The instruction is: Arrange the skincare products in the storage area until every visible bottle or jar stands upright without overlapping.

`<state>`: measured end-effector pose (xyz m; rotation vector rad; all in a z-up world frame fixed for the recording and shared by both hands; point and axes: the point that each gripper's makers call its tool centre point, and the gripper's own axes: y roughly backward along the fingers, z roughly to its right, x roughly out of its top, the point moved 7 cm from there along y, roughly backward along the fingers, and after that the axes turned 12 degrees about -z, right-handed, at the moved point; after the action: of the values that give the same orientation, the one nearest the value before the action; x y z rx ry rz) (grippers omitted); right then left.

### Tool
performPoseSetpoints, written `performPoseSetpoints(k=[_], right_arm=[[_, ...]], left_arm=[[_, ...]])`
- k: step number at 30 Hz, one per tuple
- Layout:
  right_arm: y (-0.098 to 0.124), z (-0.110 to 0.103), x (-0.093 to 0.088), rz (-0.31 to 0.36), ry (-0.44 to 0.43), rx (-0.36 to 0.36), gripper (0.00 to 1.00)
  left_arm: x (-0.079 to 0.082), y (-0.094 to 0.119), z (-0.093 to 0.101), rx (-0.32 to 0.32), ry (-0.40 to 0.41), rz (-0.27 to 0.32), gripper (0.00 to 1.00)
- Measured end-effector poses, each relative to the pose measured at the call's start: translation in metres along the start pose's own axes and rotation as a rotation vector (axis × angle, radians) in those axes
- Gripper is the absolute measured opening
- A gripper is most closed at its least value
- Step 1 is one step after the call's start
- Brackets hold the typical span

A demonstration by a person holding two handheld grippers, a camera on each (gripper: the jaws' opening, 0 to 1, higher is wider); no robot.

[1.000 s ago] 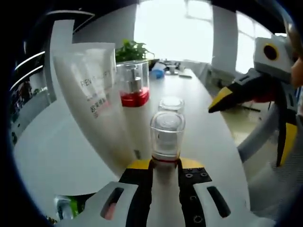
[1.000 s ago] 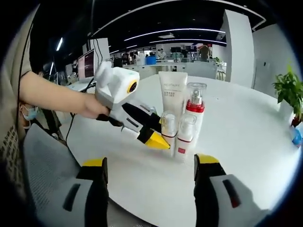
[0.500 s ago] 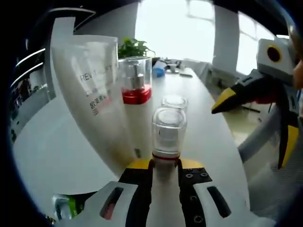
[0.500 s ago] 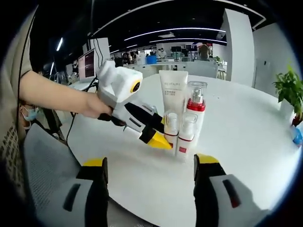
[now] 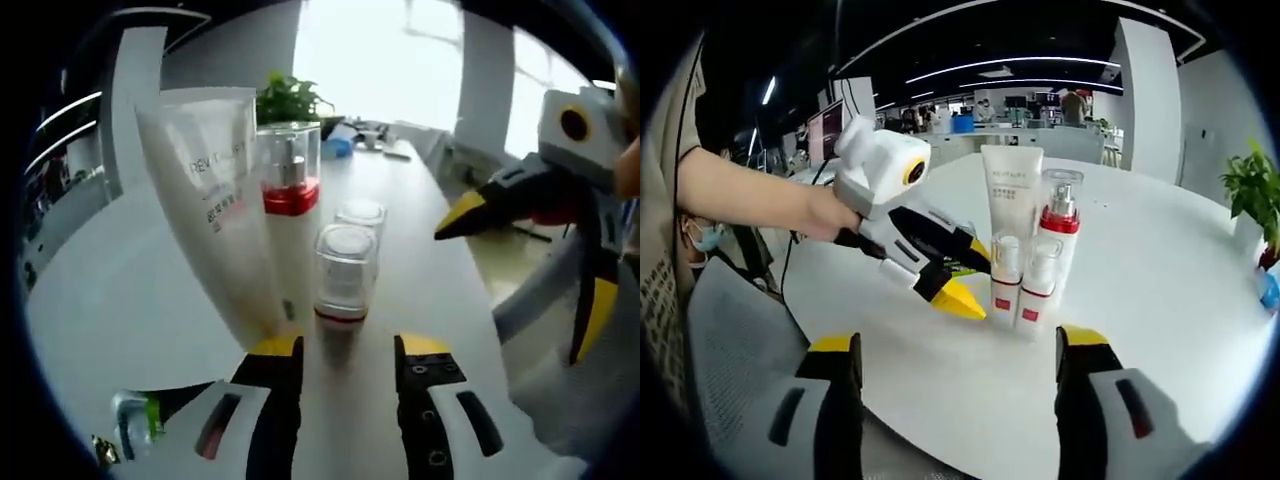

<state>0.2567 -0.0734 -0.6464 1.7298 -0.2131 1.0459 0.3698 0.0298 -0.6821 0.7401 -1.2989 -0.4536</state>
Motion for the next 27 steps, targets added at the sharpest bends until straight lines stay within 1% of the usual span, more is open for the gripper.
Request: performPoseSetpoints(k=[3,8,10,13,14,15,20,21,24,26,27], right_arm=[[0.0,0.0,0.001,0.004,0.002,0.001,0.81],[0.002,-0.001,0.002,0.009,-0.002,0.009,0.83],[0.003,-0.002,0.002,0.009,-0.002,0.014,0.84],[0.004,-0.004,0.002,0.009,-0.002,0.022,0.86],[0.005,-0.005,0.002,0.01,-0.002,0.024,0.86],[0.006,-0.006,0.002,0.012,0.001,0.027,0.86],[0.008,-0.008,0.002,0.017,-0.005,0.036,0.88],[0.008,-0.008,0.002,0.018,-0.009,0.039,0.89],[0.008,-0.009,0.002,0.017,-0.016,0.044,0.9],[0.008,-0.009,0.002,0.018,-0.017,0.046,0.91],[0.008,-0.01,0.002,0.019,-0.016,0.05,0.91]], left_arm=[[-0.003,0.006,0.002,0.004,0.017,-0.004,0.41],[-0.009,0.022,0.009,0.022,0.072,-0.008,0.51],[-0.015,0.029,0.012,0.029,0.098,-0.013,0.56],[-0.023,0.043,0.019,0.046,0.145,-0.004,0.61],[-0.024,0.045,0.02,0.048,0.152,-0.003,0.62],[-0.029,0.051,0.023,0.058,0.188,-0.004,0.65],[-0.047,0.073,0.033,0.104,0.284,-0.002,0.77],[-0.049,0.075,0.034,0.106,0.294,0.001,0.79],[-0.062,0.089,0.04,0.13,0.357,0.015,0.83],[-0.068,0.094,0.043,0.147,0.379,0.018,0.86],[-0.074,0.1,0.047,0.162,0.399,0.023,0.87]])
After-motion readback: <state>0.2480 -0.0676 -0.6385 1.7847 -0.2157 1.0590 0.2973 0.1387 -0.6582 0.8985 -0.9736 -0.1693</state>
